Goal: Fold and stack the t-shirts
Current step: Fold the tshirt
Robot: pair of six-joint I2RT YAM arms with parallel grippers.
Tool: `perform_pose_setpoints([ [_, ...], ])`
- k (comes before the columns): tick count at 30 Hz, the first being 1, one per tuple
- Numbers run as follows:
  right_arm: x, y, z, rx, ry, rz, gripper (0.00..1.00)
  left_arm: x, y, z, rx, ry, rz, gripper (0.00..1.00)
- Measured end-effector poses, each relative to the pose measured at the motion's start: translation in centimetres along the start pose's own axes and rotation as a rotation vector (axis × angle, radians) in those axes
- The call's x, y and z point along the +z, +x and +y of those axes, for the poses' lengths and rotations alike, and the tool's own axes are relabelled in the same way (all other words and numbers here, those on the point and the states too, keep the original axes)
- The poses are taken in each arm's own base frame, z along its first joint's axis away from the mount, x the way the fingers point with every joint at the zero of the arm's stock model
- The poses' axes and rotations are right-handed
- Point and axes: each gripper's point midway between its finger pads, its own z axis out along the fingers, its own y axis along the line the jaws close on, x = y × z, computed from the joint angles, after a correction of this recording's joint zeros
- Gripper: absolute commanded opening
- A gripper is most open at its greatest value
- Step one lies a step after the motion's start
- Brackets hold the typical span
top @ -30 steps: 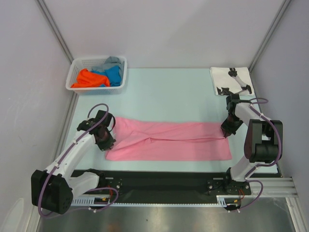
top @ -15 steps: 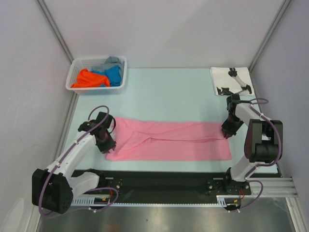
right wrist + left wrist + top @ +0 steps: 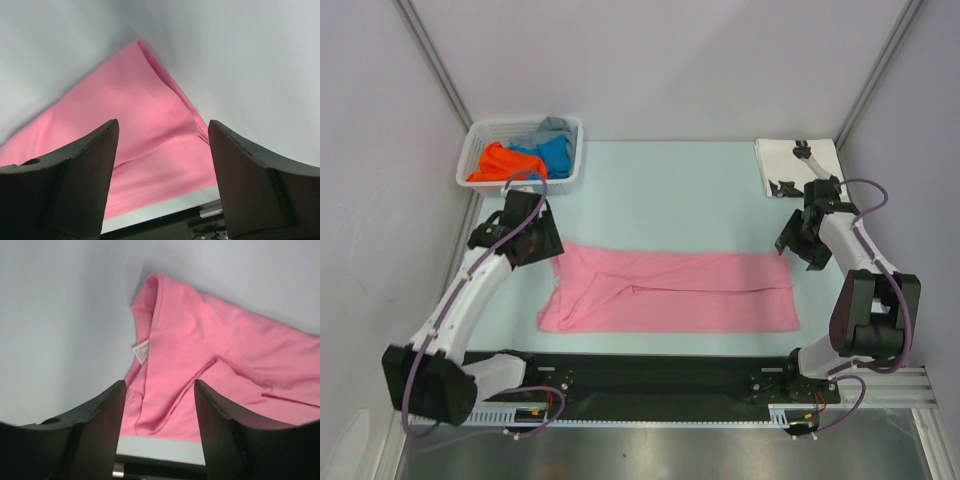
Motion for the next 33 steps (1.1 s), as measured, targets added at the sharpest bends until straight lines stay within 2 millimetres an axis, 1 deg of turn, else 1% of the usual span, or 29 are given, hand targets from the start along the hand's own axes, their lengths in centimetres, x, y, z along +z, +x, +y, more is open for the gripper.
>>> perform_pose_setpoints([
  [2,0.4,-0.8,1.0,-0.019,-0.040,-0.004,0.75,2.5,-1.0,-0.7,0.038,0.004,0.031,0.60],
  [4,0.9,-1.4,1.8,-0.031,-0.075,0.002,0.73,5.1,-1.2,-0.9,0.062,-0.006,0.073,0.58],
  [5,1.2,-1.7,2.2,-0.038,-0.094,0.004,0.70,6.4,-1.2,-0.9,0.071,-0.011,0.098,0.57],
  [6,1.4,-1.9,2.6,-0.044,-0.113,0.008,0.68,7.6,-1.3,-0.8,0.076,-0.019,0.118,0.52],
  [8,2.0,-2.1,2.9,-0.047,-0.141,0.020,0.61,9.5,-1.3,-0.5,0.076,-0.027,0.155,0.47],
  [11,2.6,-2.5,2.7,-0.030,-0.161,0.038,0.54,11.5,-2.0,-0.3,0.054,-0.012,0.179,0.47],
  [15,3.4,-3.0,2.5,-0.007,-0.180,0.057,0.53,12.8,-3.4,-1.1,0.022,0.049,0.179,0.49],
  [18,3.7,-3.2,2.8,-0.001,-0.196,0.064,0.53,13.5,-3.8,-2.0,0.010,0.095,0.189,0.52],
  [20,3.7,-3.2,3.1,-0.001,-0.212,0.066,0.54,14.0,-3.7,-2.5,-0.009,0.112,0.208,0.52],
  [23,3.6,-3.1,3.5,-0.003,-0.231,0.074,0.54,14.8,-3.0,-2.5,-0.051,0.111,0.250,0.50],
  [26,3.5,-3.1,3.5,-0.013,-0.236,0.075,0.54,15.7,-2.4,-1.9,-0.101,0.088,0.292,0.47],
  [29,3.5,-3.0,3.5,-0.020,-0.237,0.077,0.54,16.3,-1.9,-1.4,-0.145,0.063,0.327,0.46],
  [33,3.5,-2.9,3.4,-0.016,-0.248,0.086,0.55,16.4,-1.8,-1.2,-0.178,0.044,0.351,0.49],
])
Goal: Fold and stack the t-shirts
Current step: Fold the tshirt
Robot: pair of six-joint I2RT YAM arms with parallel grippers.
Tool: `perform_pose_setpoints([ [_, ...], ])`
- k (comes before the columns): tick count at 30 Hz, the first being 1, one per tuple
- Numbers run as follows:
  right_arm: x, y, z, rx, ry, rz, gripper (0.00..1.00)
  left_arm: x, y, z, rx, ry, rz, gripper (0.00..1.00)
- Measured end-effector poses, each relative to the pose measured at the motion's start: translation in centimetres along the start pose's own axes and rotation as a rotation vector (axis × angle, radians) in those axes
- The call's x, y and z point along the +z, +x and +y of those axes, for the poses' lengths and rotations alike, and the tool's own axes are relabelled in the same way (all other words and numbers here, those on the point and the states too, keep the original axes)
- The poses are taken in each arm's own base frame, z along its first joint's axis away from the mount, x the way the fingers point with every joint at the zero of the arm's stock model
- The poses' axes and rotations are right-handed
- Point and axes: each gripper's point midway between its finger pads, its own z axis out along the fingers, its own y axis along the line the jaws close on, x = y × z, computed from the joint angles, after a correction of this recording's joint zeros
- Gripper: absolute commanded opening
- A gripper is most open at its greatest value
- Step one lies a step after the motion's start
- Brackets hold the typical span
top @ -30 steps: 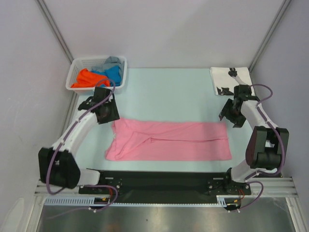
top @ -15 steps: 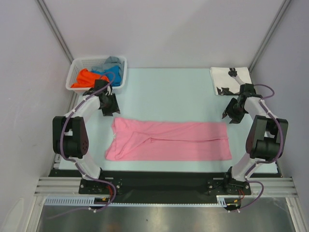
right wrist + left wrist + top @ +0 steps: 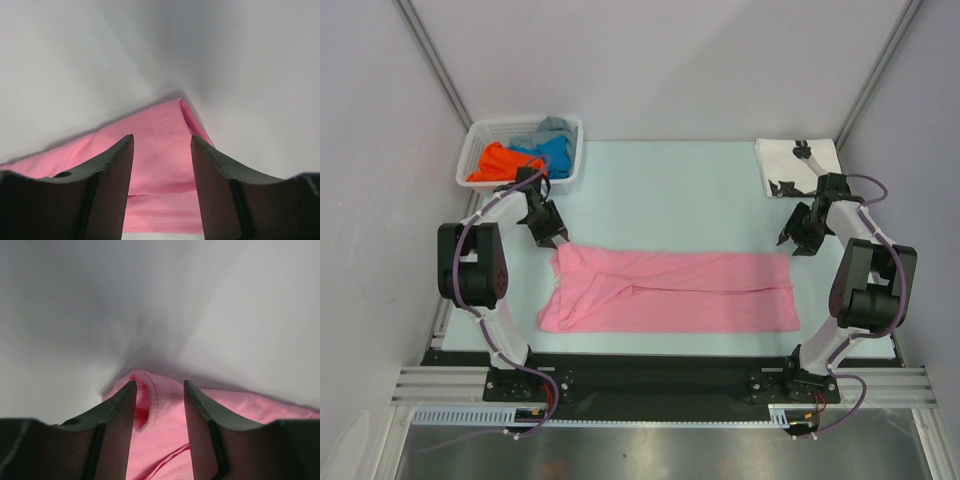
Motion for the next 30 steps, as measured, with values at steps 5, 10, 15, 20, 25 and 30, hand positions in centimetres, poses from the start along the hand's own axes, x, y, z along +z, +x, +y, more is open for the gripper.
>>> perform_pose_setpoints([
  [5,0.1,0.4,0.1,0.005,-0.017,0.015,0.56,-0.2,0.3,0.0,-0.029,-0.005,0.015,0.50],
  [10,0.1,0.5,0.2,0.005,-0.027,0.018,0.56,-0.3,0.5,0.1,-0.045,-0.012,0.027,0.48],
  [15,0.2,0.6,0.2,0.007,-0.025,0.021,0.58,-0.4,0.2,0.8,-0.070,-0.008,0.031,0.44],
  [20,0.5,0.8,0.0,0.004,-0.020,0.031,0.66,-0.5,-0.2,1.3,-0.088,-0.009,0.027,0.31],
  [25,1.5,1.1,-0.4,-0.002,-0.006,0.054,0.63,-0.1,-0.2,1.8,-0.102,-0.013,0.035,0.22],
  [30,2.6,1.7,-1.2,-0.007,0.016,0.081,0.60,0.3,-0.2,1.9,-0.106,-0.008,0.046,0.06],
])
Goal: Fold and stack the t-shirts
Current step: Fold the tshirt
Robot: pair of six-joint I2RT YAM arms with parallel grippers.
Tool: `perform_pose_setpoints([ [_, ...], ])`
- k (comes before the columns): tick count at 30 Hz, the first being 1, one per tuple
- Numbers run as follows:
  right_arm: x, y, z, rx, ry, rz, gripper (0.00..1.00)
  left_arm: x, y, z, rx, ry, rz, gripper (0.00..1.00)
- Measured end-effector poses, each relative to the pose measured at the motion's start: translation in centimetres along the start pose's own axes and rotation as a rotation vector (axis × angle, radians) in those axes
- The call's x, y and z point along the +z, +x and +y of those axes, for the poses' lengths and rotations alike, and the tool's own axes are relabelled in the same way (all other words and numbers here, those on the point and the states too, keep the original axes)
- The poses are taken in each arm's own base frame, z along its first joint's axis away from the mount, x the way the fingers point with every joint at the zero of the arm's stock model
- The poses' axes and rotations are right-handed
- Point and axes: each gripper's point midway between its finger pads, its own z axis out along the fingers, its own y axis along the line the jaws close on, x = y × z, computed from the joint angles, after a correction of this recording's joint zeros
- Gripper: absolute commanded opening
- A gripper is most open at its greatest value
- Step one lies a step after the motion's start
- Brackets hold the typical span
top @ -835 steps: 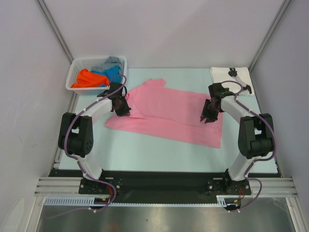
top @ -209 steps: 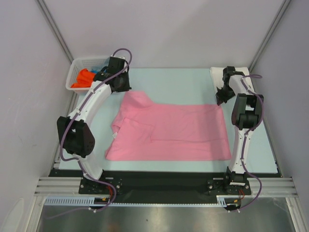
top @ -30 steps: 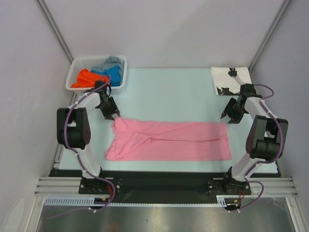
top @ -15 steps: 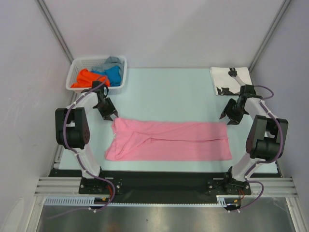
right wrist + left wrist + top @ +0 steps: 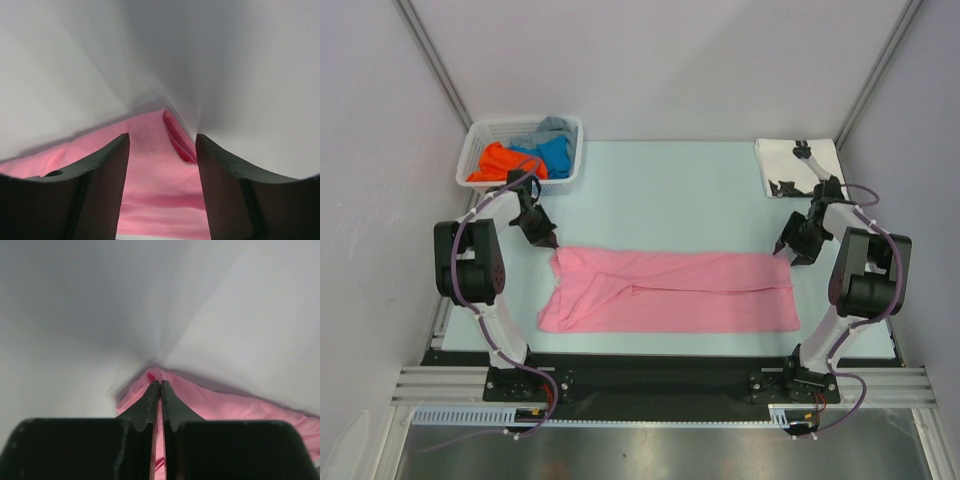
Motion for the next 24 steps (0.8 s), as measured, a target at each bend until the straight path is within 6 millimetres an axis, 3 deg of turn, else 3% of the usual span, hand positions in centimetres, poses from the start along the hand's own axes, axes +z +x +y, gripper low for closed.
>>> perform_pose_setpoints([
  [6,1.00,-0.26,-0.30,-0.005,-0.002,0.004,0.55,-0.11,-0.15,-0.25,0.005,0.012,0.000,0.06],
  [14,0.97,-0.33,0.18,-0.001,-0.026,0.005,0.57,-0.47,-0.73,-0.75,0.007,0.030,-0.012,0.06],
  [24,0.57,-0.53,0.54,0.001,-0.039,0.002,0.52,-0.52,-0.63,-0.93,0.006,0.043,-0.005,0.04],
])
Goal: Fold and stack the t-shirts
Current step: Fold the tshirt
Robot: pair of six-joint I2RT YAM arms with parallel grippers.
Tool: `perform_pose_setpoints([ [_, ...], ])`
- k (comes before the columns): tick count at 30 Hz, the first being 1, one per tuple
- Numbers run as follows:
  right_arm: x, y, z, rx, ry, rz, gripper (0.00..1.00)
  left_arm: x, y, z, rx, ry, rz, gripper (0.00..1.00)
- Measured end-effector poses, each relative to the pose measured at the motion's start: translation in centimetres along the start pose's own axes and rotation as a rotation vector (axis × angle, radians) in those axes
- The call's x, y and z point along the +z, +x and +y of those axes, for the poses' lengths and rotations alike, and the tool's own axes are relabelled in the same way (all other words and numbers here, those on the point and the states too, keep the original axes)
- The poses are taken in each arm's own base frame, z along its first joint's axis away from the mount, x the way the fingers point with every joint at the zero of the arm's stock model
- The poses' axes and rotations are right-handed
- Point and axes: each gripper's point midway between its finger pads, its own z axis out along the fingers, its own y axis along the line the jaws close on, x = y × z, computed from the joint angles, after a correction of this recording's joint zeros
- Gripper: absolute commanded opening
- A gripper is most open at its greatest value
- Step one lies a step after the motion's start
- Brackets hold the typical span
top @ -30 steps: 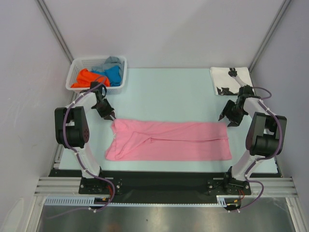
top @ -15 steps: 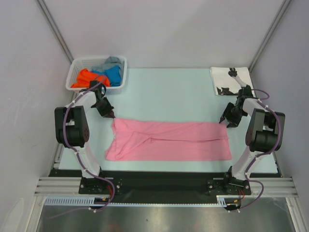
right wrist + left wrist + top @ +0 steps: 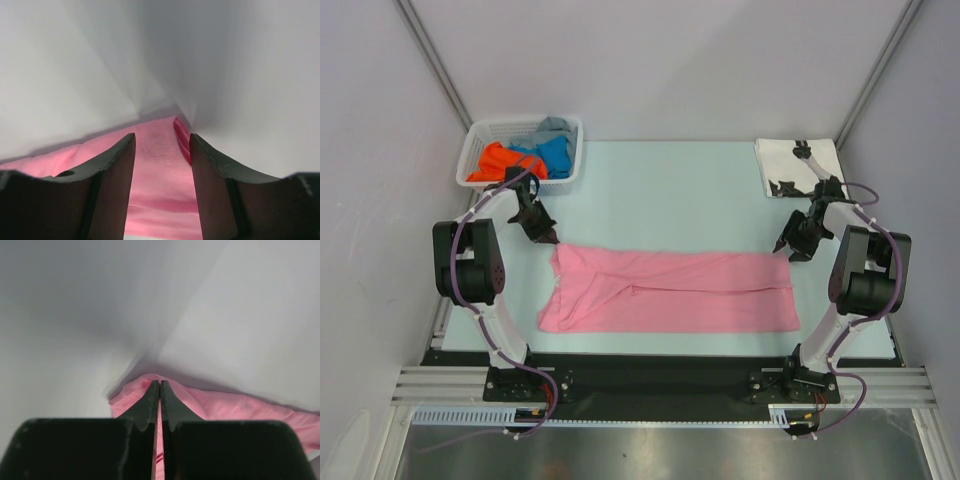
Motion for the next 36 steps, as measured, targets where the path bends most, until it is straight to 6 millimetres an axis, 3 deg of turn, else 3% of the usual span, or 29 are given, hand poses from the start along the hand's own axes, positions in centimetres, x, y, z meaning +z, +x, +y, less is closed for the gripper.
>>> perform_pose_setpoints([
  [12,-0.1,-0.3,0.2,0.013,-0.003,-0.012,0.21,0.0,0.0,0.0,0.000,0.001,0.000,0.00],
  [15,0.0,-0.7,0.3,0.017,-0.005,-0.030,0.00,0.0,0.0,0.1,0.000,0.001,0.000,0.00],
  [25,0.1,-3.2,-0.9,0.084,0.018,-0.131,0.00,0.0,-0.3,0.4,-0.007,-0.007,-0.007,0.00],
  [30,0.5,-3.0,-2.1,0.136,0.016,-0.138,0.00,0.5,-0.1,1.1,-0.018,-0.020,-0.011,0.00],
  [36,0.8,-3.1,-1.8,0.132,-0.005,-0.135,0.00,0.8,-0.3,1.4,-0.027,-0.025,-0.022,0.00],
])
